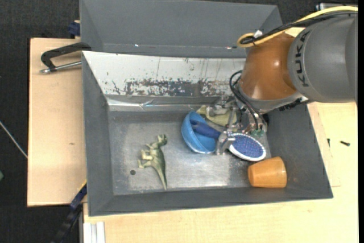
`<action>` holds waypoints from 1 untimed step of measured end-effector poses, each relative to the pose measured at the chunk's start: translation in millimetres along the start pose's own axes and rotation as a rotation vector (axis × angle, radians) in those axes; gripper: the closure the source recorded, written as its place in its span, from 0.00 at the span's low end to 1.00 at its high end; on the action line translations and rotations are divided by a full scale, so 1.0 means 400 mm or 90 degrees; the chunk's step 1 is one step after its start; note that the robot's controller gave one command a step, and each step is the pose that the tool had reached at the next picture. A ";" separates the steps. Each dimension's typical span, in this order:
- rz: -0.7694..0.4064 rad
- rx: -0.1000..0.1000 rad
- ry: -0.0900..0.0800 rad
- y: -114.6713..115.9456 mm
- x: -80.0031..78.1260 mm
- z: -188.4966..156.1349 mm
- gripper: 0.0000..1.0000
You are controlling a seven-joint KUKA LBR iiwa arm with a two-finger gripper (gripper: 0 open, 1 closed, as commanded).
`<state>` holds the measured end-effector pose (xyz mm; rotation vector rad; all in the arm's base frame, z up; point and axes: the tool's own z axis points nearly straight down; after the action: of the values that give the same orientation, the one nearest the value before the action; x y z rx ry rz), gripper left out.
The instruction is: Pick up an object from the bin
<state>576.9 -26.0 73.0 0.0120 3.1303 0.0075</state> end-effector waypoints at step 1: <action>0.000 0.001 -0.006 0.000 -0.006 -0.008 1.00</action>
Offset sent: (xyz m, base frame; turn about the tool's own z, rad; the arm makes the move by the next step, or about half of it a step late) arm 0.0000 0.0000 0.0000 0.0000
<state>579.4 -26.2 76.4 0.0121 3.1202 0.0044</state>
